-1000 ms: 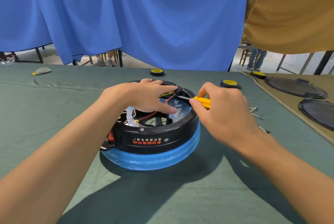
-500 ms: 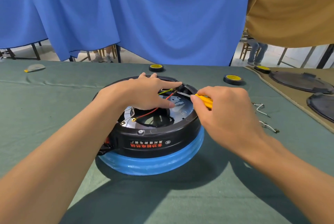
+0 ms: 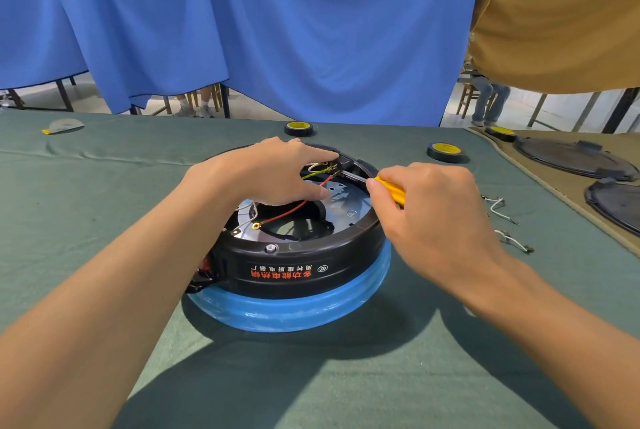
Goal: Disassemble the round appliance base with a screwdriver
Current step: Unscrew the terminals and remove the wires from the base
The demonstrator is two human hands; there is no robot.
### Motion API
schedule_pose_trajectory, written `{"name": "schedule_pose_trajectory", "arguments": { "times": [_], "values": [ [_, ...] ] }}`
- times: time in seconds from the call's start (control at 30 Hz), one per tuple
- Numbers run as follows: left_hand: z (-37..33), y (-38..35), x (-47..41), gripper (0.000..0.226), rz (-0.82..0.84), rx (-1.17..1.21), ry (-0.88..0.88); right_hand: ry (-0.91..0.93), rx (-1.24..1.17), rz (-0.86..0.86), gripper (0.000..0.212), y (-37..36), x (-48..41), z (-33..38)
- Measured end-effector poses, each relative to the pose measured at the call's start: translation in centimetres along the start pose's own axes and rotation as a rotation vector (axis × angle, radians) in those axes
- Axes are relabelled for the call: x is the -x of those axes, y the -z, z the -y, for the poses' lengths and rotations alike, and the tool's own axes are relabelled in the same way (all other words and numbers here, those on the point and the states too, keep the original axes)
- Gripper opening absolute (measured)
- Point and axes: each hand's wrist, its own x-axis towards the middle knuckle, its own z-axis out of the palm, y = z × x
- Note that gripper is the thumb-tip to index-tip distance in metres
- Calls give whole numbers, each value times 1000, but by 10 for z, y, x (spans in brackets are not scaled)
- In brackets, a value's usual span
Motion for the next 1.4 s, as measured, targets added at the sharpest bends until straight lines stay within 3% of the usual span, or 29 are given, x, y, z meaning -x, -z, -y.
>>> {"name": "schedule_pose_trajectory", "arguments": {
  "times": [0.43,0.63,0.83,1.0,1.3,1.4],
  "values": [
    [-6,1,1,64,37,-12,36,13,77,57,36,5,-3,6],
    [-4,1,1,63,43,1,52,22,-39,67,36,5,-13,-9],
    [-4,1,0,63,52,1,58,-283,-423,125,31,6,-24,-36],
    [-3,0,0,62,52,8,57,-356,-494,113,25,3,-25,-35],
    [-3,1,1,62,51,18,61,-622,-769,199,35,7,-41,-35],
    [-2,1,1,61,41,18,60,-684,-842,223,10,9,-41,-31]
  ]
}}
